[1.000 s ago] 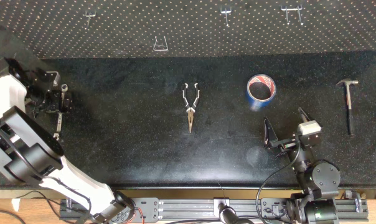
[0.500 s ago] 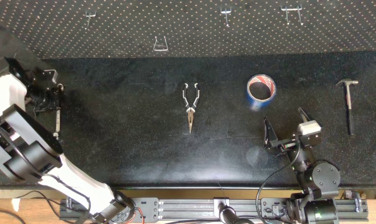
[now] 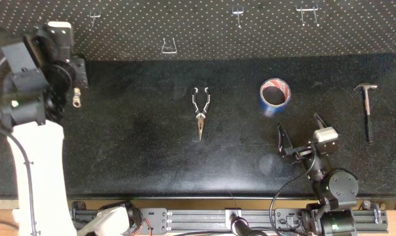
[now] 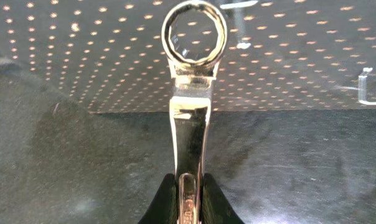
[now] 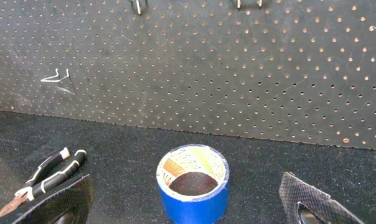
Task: Place Tools Onto Pegboard
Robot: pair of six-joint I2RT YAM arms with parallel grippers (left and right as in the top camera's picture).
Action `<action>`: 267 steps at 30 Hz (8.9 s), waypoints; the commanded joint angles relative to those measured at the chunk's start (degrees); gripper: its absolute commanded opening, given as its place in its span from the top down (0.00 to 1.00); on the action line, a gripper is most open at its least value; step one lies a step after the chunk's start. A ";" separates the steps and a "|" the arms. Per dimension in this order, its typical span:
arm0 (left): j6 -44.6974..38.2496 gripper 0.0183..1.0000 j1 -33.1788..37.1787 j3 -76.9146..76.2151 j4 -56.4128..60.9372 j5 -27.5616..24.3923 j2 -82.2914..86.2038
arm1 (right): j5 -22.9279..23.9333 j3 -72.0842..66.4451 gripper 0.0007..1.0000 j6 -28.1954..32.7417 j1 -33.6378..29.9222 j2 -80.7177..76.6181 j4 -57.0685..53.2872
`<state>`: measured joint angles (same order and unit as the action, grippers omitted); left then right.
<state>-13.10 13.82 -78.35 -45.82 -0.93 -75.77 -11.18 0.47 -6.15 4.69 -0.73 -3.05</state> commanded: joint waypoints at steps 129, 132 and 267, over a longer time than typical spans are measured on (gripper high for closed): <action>45.86 0.44 -41.97 -9.64 -7.30 -0.46 -46.27 | 0.26 -0.24 0.02 0.42 0.39 0.46 -0.17; 45.86 0.45 -41.97 -9.64 -7.28 -0.46 -46.27 | 0.26 -0.24 0.02 0.42 0.39 0.46 -0.17; 13.66 0.01 -15.72 78.03 41.48 -3.72 75.58 | 4.85 52.39 0.02 -11.87 14.34 -77.94 -21.35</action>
<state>1.30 -2.17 -0.49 -3.90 -4.95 -0.51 -7.14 46.74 -21.82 17.12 -70.70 -21.52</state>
